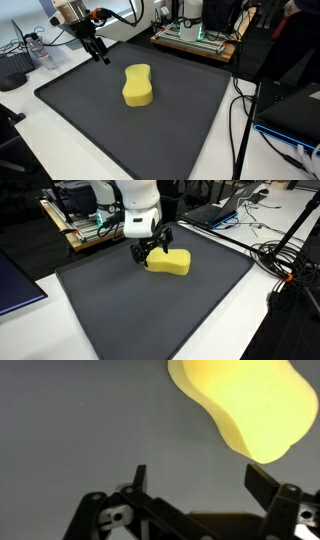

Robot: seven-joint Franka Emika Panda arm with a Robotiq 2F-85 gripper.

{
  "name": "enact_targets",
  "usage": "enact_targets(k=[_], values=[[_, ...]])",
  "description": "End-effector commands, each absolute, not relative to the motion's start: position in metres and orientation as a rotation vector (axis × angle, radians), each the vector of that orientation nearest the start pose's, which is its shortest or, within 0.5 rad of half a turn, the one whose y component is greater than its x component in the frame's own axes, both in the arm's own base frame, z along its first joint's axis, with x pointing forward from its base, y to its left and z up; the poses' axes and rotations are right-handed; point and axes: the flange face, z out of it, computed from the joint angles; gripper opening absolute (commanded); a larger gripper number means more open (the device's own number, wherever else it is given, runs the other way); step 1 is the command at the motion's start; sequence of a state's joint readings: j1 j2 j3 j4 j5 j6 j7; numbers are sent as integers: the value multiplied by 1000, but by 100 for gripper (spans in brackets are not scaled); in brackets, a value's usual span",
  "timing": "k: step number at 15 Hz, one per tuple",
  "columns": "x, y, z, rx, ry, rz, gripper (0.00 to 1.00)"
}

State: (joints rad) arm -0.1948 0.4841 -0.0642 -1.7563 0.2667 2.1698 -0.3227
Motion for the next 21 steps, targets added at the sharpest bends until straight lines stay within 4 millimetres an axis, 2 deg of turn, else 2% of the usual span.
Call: enact_targets(k=[1,5,11,17,21], values=[[605,-145,291,-2993,219,59,100],[575,-136,286,-2953,364,160,100],[534,-125,264,-2883,744,266,100],[514,-103,234,-2785,919,257,100],[506,-92,213,-2736,983,176,100]])
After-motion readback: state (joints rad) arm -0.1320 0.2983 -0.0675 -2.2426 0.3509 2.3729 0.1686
